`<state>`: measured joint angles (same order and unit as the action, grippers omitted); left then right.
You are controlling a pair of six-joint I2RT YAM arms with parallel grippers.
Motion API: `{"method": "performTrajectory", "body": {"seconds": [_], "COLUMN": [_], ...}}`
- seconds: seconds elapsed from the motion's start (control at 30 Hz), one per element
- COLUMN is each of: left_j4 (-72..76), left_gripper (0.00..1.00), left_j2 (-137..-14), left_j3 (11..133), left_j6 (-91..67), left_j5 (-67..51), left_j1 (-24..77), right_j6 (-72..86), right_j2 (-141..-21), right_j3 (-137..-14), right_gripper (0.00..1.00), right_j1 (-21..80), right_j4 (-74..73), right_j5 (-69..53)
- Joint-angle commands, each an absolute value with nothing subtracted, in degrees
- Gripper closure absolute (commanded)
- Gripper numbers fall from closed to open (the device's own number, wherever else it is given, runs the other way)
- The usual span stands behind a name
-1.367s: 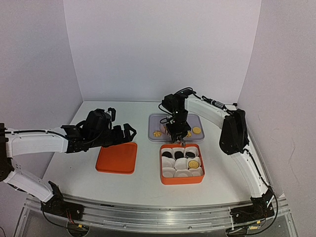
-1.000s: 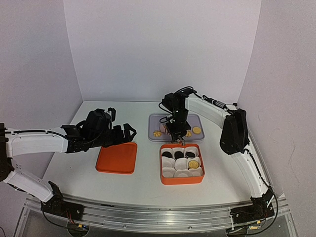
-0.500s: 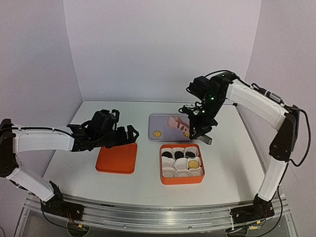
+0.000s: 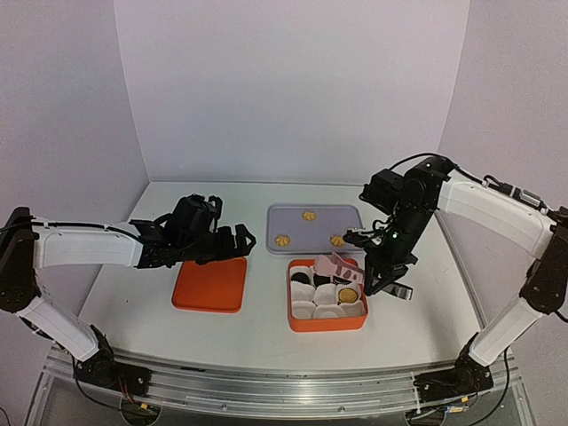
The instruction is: Pack the cookies
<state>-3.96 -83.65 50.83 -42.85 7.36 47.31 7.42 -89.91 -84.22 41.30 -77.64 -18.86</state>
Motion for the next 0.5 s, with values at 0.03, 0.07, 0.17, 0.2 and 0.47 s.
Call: {"method": "performTrajectory", "body": {"seconds": [0.03,0.07,0.17,0.2,0.47], "left_j4": [-2.30,-2.35,-2.40,-2.32,-2.26], "left_gripper": [0.00,0.00,0.00,0.00,0.00], "left_j2": [-84.02,-84.02,-83.66,-83.48,-82.60], "left_j3": [53.28,53.15,52.63,52.34,51.47], "left_j6": [-42.08,-42.25,-42.65,-42.83,-43.15], "left_j5": [6.21,6.20,6.22,6.27,6.50], "left_j1": [47.29,47.29,47.28,47.29,47.28], "right_j6": [5.91,5.75,5.33,5.44,7.09], "right_j2": [-92.62,-93.31,-94.73,-95.03,-96.62], "right_j3": [-83.10,-82.77,-82.57,-82.66,-81.71], "right_gripper": [0.88,0.88,0.88,0.88,0.89], "right_j1": [41.56,41.56,41.49,41.52,41.72], "right_j4": [-98.01,-98.25,-98.43,-98.47,-100.79], "right_j5": [-20.88,-20.78,-21.84,-22.13,-20.33]}}
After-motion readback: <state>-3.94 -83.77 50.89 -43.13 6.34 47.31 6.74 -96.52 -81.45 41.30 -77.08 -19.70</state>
